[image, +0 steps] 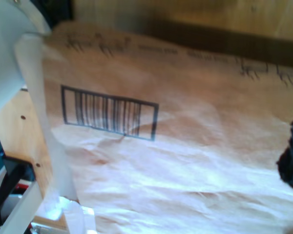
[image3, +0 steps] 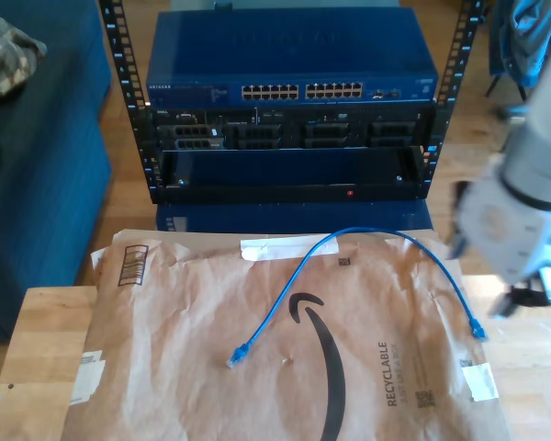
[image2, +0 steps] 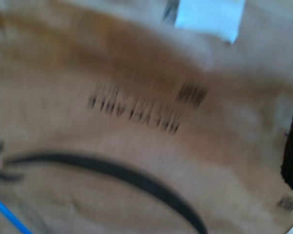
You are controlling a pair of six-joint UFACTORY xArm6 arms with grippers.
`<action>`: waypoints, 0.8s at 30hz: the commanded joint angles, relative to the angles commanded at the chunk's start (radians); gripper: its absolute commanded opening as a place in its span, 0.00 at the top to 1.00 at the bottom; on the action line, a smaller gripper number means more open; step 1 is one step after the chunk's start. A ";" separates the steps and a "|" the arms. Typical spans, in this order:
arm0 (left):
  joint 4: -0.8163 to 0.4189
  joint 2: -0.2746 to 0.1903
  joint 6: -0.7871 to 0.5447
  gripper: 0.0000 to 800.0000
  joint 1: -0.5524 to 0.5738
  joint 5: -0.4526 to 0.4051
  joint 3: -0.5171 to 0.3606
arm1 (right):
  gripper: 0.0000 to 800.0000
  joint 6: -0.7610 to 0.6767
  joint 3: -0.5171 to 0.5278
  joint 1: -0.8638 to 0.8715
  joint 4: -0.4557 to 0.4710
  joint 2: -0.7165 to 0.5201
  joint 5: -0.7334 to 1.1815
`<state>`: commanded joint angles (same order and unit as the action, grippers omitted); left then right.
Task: Grab the cable and plug it in
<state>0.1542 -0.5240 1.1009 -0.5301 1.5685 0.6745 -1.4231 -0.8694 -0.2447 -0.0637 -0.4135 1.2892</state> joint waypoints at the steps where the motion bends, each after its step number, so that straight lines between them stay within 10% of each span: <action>1: 0.000 0.000 0.026 0.00 0.032 0.000 0.006 | 0.00 -0.020 -0.014 -0.025 0.000 0.018 0.000; 13: -0.002 0.049 0.279 0.00 0.353 -0.075 0.035 | 0.00 -0.081 -0.060 -0.298 0.008 0.273 -0.216; 24: -0.002 0.098 0.342 0.00 0.408 -0.137 0.037 | 0.01 -0.072 -0.097 -0.396 0.011 0.434 -0.293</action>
<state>0.1527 -0.4258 1.4431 -0.1220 1.4319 0.7114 -1.4952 -0.9661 -0.6406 -0.0529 0.0207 0.9962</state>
